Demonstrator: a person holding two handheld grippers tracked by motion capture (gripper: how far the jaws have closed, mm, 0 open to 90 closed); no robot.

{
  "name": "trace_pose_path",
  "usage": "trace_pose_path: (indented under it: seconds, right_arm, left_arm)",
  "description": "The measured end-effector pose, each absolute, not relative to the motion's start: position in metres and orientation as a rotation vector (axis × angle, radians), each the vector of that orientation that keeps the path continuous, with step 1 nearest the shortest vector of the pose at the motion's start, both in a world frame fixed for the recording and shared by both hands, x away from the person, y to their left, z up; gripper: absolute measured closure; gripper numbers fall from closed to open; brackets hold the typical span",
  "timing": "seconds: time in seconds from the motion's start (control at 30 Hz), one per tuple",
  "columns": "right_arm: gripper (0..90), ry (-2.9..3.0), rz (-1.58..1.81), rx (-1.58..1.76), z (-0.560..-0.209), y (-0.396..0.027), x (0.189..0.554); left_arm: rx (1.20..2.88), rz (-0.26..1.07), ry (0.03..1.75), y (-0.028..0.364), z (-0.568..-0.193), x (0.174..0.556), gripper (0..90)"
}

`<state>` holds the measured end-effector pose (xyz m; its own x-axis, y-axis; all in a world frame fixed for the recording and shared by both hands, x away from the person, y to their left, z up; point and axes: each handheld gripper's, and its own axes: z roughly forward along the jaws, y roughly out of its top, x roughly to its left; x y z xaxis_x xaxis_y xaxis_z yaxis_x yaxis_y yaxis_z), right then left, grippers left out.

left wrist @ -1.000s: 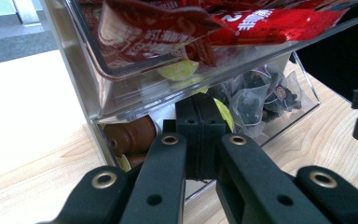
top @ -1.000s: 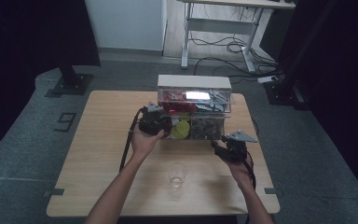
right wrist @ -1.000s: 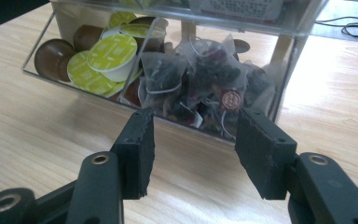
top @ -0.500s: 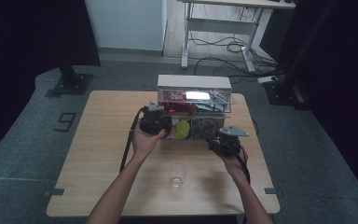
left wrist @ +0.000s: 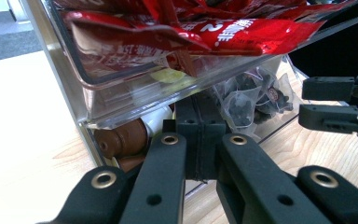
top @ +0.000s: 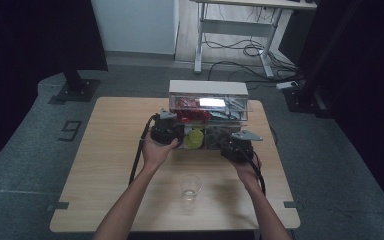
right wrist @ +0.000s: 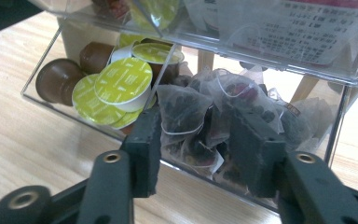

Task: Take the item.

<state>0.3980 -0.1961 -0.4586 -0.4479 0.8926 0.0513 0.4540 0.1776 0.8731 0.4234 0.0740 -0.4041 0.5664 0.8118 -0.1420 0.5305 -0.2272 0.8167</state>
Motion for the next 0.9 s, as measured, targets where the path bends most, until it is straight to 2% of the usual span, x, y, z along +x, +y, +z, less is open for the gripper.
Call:
trace_pose_path:
  seconds: [0.9]
  right_arm:
    - [57.4, 1.998, 1.238, 1.317, -0.467, -0.183, 0.419]
  left_arm:
    - [1.896, 0.403, 1.085, 0.073, -0.407, 0.423, 89.8]
